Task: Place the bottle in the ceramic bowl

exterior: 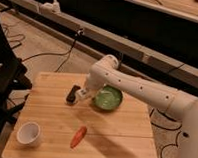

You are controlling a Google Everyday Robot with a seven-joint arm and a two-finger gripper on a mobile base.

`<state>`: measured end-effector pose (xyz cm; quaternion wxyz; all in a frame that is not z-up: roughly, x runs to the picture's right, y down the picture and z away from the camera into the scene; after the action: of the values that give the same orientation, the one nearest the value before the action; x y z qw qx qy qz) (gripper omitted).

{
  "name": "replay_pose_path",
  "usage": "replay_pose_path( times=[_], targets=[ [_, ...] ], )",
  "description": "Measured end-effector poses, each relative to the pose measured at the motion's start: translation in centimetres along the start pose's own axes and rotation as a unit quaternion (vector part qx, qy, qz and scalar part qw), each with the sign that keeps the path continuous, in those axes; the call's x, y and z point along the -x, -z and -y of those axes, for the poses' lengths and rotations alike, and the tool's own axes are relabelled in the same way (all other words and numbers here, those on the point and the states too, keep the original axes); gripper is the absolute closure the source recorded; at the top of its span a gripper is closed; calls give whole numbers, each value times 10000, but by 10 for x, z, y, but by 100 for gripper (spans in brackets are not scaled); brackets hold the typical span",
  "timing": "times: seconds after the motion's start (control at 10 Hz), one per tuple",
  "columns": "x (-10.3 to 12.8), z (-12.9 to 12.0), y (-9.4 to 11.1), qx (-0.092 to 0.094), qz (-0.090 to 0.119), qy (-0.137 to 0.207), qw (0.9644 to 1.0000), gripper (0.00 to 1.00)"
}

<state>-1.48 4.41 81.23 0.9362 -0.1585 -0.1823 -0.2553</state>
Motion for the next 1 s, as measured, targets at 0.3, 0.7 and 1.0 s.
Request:
replay_pose_path(
  times=[0.3,0.7,1.0],
  targets=[
    [-14,-16,9,104,-89,-294,9995,100],
    [-13,-16,9,102,-82,-288,9995,100],
    [-36,-27,3,278,-235,-465,9983,87]
  ],
)
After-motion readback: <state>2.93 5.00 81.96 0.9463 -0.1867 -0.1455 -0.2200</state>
